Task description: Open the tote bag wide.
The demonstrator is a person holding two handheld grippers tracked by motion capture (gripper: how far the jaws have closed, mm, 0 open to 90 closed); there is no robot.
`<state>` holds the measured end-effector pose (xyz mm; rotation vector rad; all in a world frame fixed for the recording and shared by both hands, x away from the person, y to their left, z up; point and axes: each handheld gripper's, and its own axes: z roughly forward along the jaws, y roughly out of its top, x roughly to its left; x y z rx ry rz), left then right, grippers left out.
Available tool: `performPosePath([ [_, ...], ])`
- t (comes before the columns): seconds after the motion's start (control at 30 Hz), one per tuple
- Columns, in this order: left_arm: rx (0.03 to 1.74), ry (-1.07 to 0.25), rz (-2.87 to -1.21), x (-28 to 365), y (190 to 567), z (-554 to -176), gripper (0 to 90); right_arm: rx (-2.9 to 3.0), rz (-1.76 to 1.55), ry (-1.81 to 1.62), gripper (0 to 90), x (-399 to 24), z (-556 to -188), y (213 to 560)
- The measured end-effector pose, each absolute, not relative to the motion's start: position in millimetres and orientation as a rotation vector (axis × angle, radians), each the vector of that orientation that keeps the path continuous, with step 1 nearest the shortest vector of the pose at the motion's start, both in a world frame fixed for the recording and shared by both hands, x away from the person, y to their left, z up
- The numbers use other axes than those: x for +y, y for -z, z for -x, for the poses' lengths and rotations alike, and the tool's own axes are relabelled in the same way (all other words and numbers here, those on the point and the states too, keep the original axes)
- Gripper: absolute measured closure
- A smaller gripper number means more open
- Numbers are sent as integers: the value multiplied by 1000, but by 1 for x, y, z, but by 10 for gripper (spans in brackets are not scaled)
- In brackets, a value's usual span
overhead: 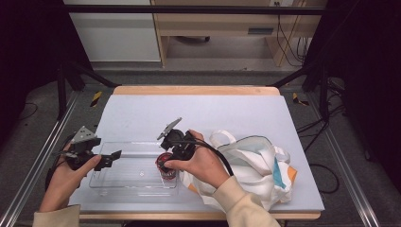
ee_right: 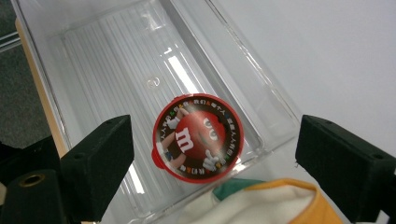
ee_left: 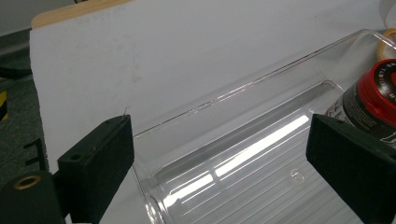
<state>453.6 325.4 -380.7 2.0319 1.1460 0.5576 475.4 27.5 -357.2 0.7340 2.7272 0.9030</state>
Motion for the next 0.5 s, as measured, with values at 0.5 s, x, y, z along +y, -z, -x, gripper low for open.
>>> performPosePath([
  [0.5, 1154, -571, -2030, 326, 379, -454, 80, 2634, -767, -1021, 103, -9, -462, 337],
])
